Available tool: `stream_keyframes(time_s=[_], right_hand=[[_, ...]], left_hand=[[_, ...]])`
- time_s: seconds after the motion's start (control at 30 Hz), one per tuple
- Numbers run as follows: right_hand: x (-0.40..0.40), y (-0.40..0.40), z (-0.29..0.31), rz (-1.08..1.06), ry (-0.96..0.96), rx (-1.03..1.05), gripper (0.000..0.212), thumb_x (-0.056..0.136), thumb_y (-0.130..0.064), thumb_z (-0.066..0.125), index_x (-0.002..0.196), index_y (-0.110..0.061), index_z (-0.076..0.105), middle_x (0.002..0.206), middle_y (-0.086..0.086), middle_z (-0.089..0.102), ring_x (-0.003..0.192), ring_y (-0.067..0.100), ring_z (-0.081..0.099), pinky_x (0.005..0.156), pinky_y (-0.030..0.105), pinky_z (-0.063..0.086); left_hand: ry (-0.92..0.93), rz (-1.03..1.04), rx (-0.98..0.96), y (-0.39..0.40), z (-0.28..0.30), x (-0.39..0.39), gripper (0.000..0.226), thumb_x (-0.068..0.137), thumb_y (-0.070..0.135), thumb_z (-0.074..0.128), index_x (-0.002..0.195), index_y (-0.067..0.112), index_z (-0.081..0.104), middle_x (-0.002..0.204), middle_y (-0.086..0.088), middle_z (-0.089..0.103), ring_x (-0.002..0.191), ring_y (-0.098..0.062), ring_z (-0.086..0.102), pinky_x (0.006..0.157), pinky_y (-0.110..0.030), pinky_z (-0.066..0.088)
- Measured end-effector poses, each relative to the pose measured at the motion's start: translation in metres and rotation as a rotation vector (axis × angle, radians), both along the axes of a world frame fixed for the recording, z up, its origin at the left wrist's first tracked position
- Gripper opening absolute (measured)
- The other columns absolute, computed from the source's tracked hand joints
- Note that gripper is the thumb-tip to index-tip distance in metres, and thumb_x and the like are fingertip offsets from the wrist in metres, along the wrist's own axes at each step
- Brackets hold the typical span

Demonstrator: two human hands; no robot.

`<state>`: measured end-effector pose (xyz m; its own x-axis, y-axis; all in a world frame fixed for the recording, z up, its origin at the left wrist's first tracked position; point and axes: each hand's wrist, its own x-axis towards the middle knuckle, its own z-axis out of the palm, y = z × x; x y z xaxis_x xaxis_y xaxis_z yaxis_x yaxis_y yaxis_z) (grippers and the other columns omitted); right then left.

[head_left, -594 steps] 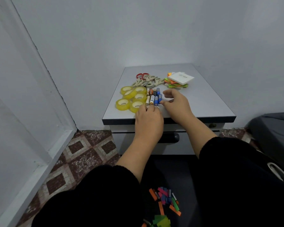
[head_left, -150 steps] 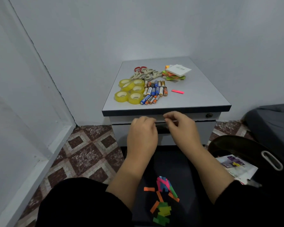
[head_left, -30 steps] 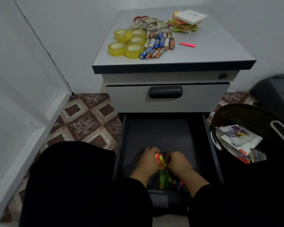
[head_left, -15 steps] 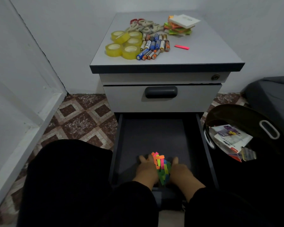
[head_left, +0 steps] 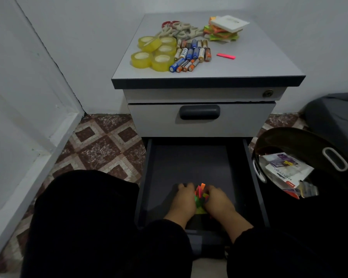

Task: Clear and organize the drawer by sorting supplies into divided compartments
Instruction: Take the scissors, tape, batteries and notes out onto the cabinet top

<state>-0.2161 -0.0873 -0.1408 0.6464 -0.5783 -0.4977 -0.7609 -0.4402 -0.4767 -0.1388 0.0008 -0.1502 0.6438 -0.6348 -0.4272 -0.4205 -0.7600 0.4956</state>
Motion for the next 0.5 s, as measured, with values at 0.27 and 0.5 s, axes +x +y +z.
stream_keyframes(time_s=[0.27,0.5], right_hand=[[0.0,-0.014,0.004,-0.223,-0.04,0.109,0.033,0.076,0.001,0.065,0.104,-0.016,0.068,0.1,0.008,0.067,0.089,0.021,0.065,0.069,0.025,0.052],[0.005,-0.016,0.007,-0.412,-0.159,0.282,0.025,0.08,0.003,0.065,0.086,-0.02,0.058,0.097,0.011,0.065,0.089,0.026,0.066,0.078,0.043,0.058]], left_hand=[[0.092,0.204,-0.071,-0.001,-0.003,0.013,0.032,0.081,-0.004,0.062,0.11,0.008,0.059,0.116,-0.009,0.06,0.105,-0.024,0.059,0.081,-0.027,0.047],[0.173,0.385,-0.131,0.004,0.007,0.02,0.018,0.081,-0.009,0.058,0.088,0.005,0.067,0.09,-0.009,0.064,0.093,-0.025,0.063,0.07,-0.024,0.046]])
